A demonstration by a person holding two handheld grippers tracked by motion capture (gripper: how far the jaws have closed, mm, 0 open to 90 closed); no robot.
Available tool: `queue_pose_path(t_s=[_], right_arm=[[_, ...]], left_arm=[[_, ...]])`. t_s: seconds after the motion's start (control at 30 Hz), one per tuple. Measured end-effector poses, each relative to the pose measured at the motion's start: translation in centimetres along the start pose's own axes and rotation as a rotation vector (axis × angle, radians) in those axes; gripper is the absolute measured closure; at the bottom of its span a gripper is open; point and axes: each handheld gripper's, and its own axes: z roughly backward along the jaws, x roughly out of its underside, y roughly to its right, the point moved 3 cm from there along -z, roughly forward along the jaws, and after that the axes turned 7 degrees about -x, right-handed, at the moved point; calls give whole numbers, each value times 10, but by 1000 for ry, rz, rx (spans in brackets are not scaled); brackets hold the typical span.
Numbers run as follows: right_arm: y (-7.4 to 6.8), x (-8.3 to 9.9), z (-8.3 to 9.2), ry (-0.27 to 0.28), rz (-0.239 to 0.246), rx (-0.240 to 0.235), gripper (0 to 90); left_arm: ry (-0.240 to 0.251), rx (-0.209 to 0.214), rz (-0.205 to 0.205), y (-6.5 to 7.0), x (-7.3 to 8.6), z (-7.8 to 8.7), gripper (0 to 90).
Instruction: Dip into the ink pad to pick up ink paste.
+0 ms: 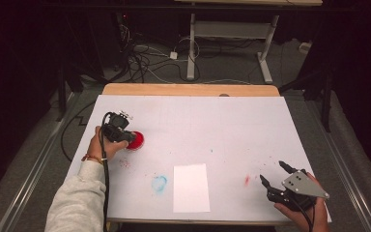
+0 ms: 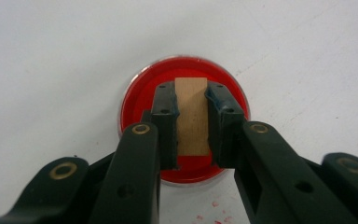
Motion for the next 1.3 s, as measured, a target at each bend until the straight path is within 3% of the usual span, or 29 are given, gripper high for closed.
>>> queue_pose_path(t_s=[0.5, 0.77, 1.3], right_arm=[[-3, -6, -1, 20, 11, -6, 274], [0, -11, -4, 31, 10, 3, 274], [0, -8, -7, 19, 2, 0, 273]], left_arm=[[110, 1, -51, 14, -6, 34, 740], [170, 36, -74, 25, -9, 51, 739], [207, 55, -173, 52, -18, 65, 739]])
